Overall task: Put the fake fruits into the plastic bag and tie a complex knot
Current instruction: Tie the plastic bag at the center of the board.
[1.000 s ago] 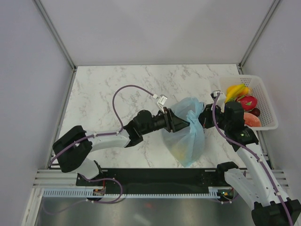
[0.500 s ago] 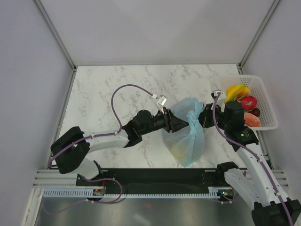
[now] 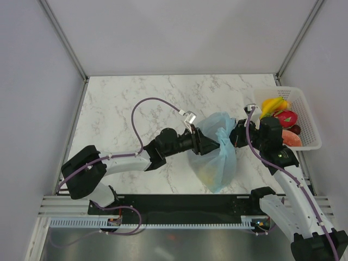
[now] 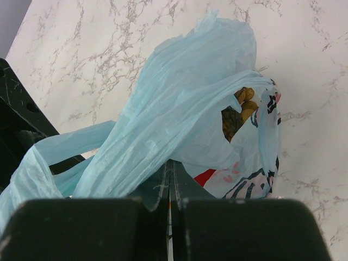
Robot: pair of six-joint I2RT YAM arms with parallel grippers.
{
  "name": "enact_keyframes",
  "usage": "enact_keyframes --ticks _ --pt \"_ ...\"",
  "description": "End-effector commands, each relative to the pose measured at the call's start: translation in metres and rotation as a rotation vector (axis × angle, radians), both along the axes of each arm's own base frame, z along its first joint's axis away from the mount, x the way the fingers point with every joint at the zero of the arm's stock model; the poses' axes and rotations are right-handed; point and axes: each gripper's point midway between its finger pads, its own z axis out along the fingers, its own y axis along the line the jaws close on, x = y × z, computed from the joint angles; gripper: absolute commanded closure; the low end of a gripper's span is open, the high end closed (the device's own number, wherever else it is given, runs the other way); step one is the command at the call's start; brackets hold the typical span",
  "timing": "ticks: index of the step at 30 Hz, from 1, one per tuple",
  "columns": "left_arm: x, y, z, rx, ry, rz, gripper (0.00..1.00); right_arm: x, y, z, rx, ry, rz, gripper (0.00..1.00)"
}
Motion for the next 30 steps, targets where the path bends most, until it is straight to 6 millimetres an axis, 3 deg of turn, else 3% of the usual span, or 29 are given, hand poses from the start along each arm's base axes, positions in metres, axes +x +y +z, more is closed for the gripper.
enact_keyframes --ticks 1,11,30 --pt "0.001 -0.008 0.028 -0.053 -0.104 -0.007 0.47 0.008 0.002 0.022 0.017 -0.063 -0.003 1.00" --pt "-0.007 -0.020 0.038 -0.044 -0.149 -0.032 0.45 0.010 0.002 0.021 0.016 -0.057 -0.010 1.00" --pt "0.011 -0.052 0.034 0.051 -0.223 0.012 0.45 0.009 0.005 0.026 0.023 -0.057 0.012 1.00"
